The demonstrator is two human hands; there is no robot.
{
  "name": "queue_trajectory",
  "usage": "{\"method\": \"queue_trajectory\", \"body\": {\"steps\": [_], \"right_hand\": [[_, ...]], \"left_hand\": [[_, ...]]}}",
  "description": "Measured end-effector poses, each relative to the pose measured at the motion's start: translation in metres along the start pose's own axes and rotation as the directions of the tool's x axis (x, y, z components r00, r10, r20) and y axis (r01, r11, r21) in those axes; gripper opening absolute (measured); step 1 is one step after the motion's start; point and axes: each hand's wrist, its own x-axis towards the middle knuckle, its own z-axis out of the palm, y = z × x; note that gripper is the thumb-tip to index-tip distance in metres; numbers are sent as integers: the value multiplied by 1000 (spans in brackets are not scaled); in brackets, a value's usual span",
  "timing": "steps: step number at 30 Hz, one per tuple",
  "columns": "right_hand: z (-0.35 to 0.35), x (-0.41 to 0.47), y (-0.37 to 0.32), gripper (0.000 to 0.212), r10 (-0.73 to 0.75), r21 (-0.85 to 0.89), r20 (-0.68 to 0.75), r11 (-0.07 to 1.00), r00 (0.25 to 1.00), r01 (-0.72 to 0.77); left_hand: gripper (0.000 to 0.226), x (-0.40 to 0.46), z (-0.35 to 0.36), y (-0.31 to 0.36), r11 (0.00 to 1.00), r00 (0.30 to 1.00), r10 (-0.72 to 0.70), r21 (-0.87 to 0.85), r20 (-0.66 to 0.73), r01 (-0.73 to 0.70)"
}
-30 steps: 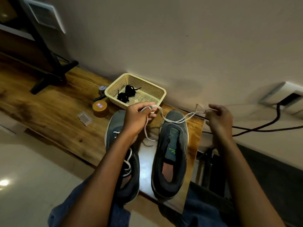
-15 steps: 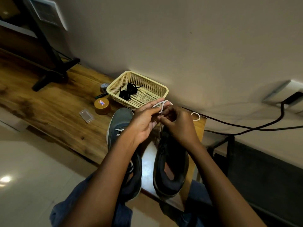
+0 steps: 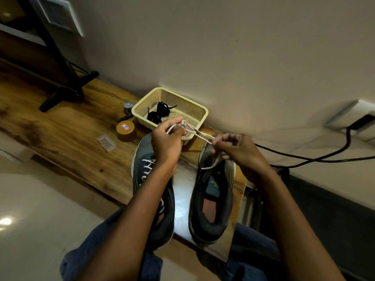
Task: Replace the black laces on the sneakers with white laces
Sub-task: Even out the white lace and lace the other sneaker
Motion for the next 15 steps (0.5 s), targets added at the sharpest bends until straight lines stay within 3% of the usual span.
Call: {"method": "queue_trajectory", "body": {"steps": [5,8,9,12,14,15], "right_hand": [[-30,0,5,8,73,96,-94,993,993,-64],[-37,1,11,14,79,156,-148,986,986,-56],[-37,2,11,16,70,151,-161,987,984,-46],[-33,3,12,18,37,79,-186,997,982,-23],[-29,3,11,14,13,52,-169,999,985,-4],[-27,2,10,13,12,64,-153,998,988,-2]], "left_hand": [[24,11,-9,0,996,971,78,65,-224,-65],[26,9,-9,2,988,956,125,118,-267,-97],[30,8,-8,1,976,954,124,209,-275,-66],[57,-1,-1,-1,766,945,204,643,-257,10],[61,-10,7,-3,629,925,368,757,-91,-176],[56,-14,11,-4,558,903,426,770,55,-310]]}}
